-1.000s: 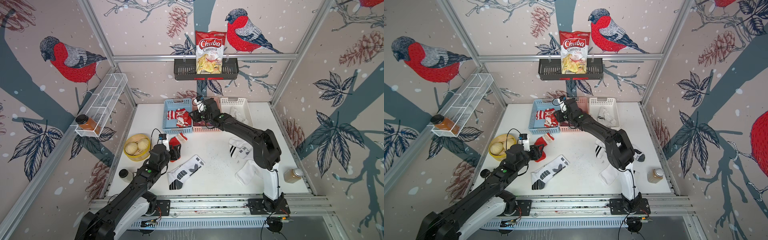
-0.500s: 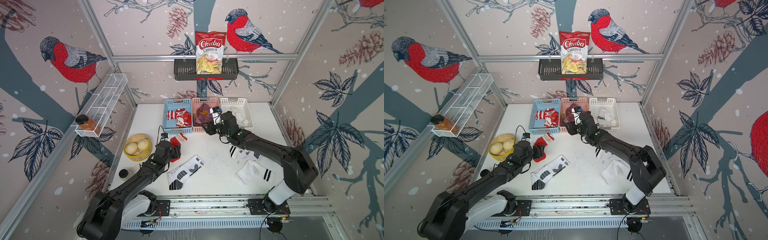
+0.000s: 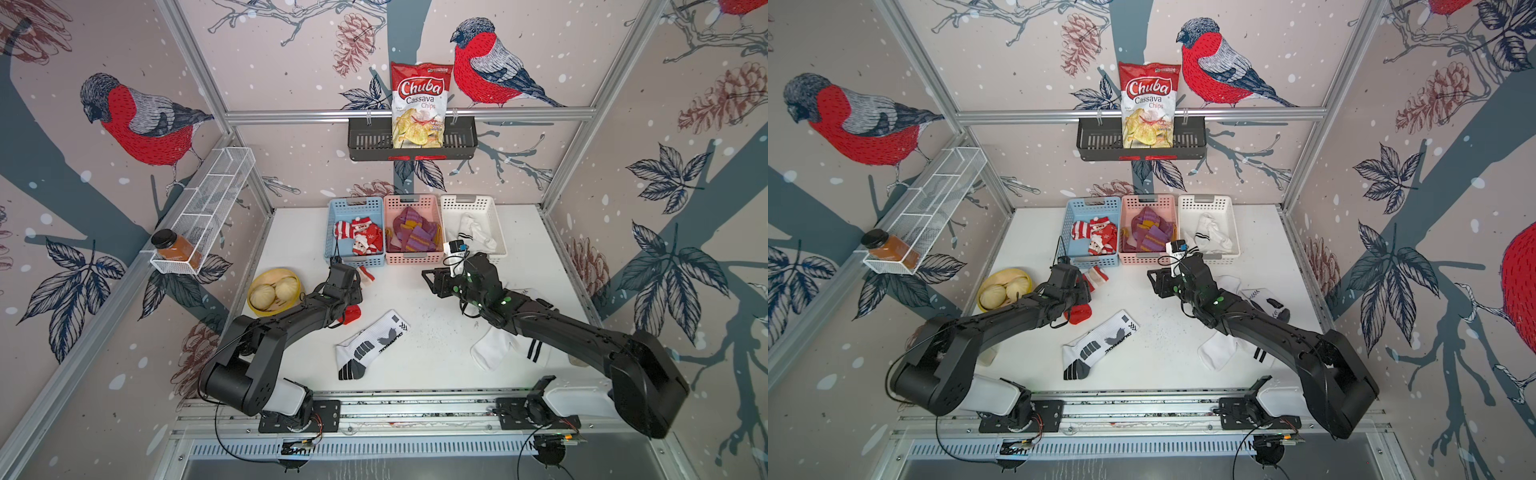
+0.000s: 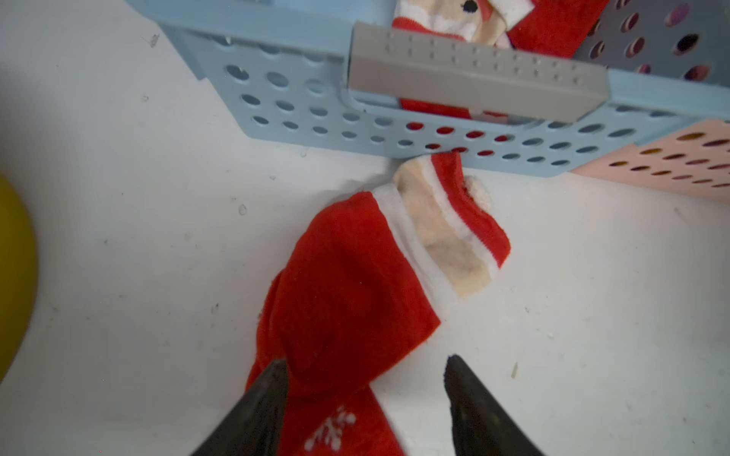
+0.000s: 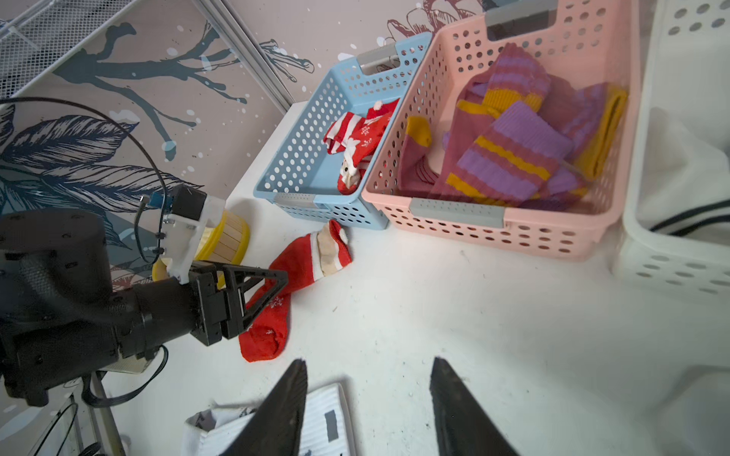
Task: Sort the socks into the basket by color
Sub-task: Pick up the sock at the center of the board.
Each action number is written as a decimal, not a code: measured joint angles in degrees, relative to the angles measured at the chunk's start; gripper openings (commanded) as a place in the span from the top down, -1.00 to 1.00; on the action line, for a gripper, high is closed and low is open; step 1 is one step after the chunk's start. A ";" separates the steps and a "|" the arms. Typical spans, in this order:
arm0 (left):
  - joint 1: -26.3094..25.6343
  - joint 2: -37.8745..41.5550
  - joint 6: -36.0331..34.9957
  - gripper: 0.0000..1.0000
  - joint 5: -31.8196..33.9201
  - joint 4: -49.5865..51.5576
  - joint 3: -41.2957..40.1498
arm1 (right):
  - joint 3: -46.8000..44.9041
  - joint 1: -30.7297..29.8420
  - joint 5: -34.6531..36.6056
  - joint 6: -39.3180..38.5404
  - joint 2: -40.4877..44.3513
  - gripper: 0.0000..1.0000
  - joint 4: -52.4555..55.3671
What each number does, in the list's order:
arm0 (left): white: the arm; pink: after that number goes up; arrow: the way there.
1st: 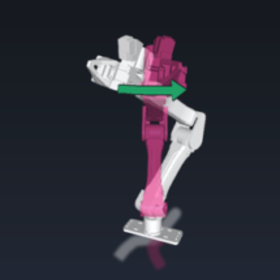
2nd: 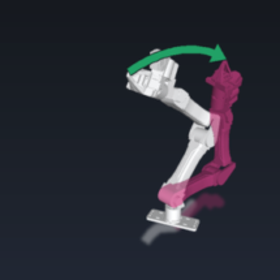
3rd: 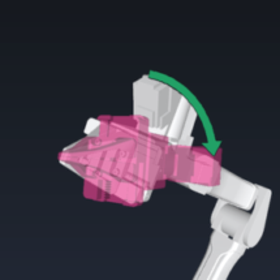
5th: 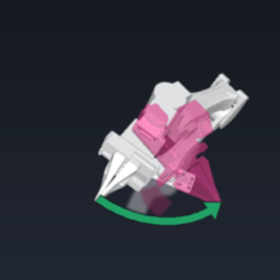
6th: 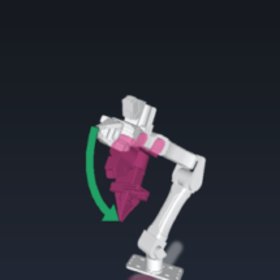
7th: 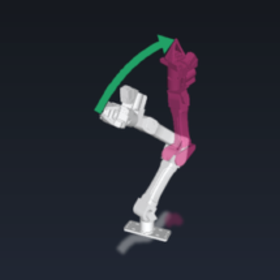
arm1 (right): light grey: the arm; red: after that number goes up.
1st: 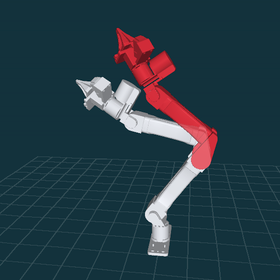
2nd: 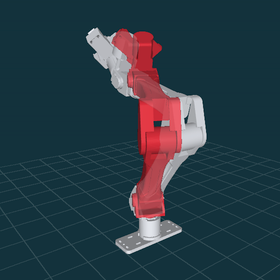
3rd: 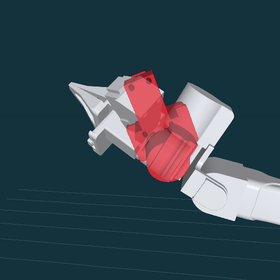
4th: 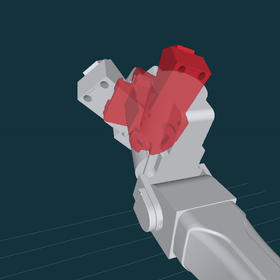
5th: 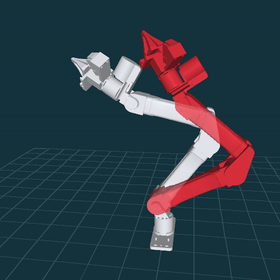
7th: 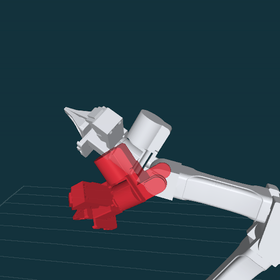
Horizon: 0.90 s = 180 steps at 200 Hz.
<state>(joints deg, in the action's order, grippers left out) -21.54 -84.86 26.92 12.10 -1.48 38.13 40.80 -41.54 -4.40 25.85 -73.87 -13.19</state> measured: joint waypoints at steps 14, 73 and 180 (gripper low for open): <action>0.11 -1.55 -0.39 -0.29 0.92 0.46 1.27 | -1.46 -0.02 0.57 0.55 1.18 -0.08 -0.02; 0.31 -6.73 -1.07 -0.29 4.55 1.09 4.87 | -4.09 0.02 2.67 1.27 4.98 -0.13 0.26; 0.94 -11.89 -1.53 0.07 4.09 1.75 7.10 | -5.31 0.09 4.07 1.38 7.65 -0.15 0.90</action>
<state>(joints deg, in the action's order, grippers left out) -20.60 -96.75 25.39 16.19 0.27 45.23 35.48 -41.45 -0.34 27.22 -66.22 -12.29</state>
